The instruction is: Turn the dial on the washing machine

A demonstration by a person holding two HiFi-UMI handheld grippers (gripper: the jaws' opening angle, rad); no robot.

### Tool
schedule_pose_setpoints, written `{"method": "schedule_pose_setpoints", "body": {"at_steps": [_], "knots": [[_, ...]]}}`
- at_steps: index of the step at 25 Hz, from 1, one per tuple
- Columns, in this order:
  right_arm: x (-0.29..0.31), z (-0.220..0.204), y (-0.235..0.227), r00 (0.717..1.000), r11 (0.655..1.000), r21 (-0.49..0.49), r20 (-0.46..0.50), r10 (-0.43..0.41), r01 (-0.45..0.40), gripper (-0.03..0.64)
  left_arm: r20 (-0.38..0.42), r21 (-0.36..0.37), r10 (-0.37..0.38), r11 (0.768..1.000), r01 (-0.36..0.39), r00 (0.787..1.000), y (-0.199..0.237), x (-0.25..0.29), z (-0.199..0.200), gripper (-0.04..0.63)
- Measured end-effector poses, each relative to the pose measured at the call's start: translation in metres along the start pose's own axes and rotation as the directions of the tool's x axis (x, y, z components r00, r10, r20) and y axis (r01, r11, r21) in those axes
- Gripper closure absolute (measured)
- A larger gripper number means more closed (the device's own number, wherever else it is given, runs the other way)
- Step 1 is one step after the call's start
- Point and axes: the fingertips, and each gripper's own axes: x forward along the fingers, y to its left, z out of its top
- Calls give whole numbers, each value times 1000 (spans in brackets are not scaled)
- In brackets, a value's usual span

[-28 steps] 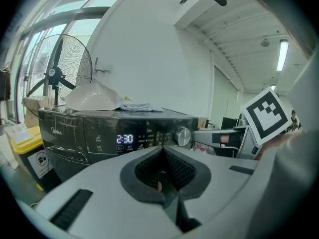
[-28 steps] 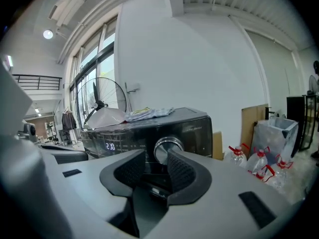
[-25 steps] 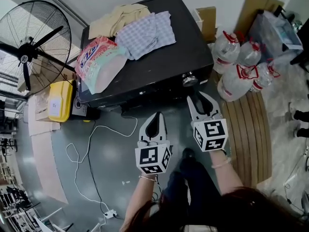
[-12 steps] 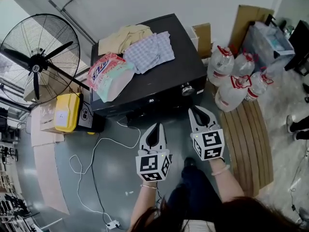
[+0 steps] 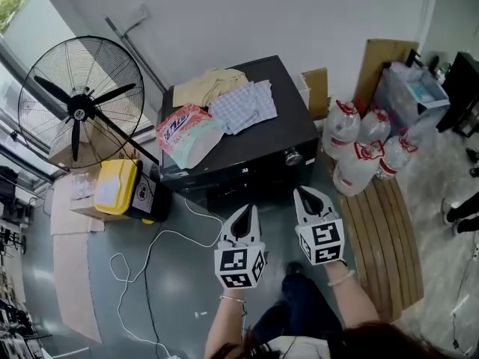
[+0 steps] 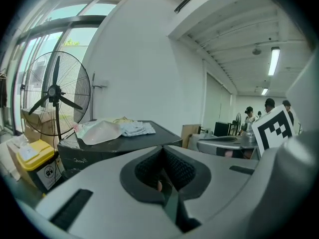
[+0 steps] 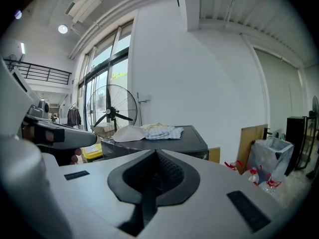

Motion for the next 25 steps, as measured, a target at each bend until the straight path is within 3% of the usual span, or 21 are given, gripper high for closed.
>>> {"method": "schedule_pose_setpoints", "body": {"at_steps": [25], "knots": [[-142, 75, 61, 987, 993, -108, 157, -31, 48, 591, 118, 42, -70, 997, 65, 991, -38, -129, 62, 578]]}}
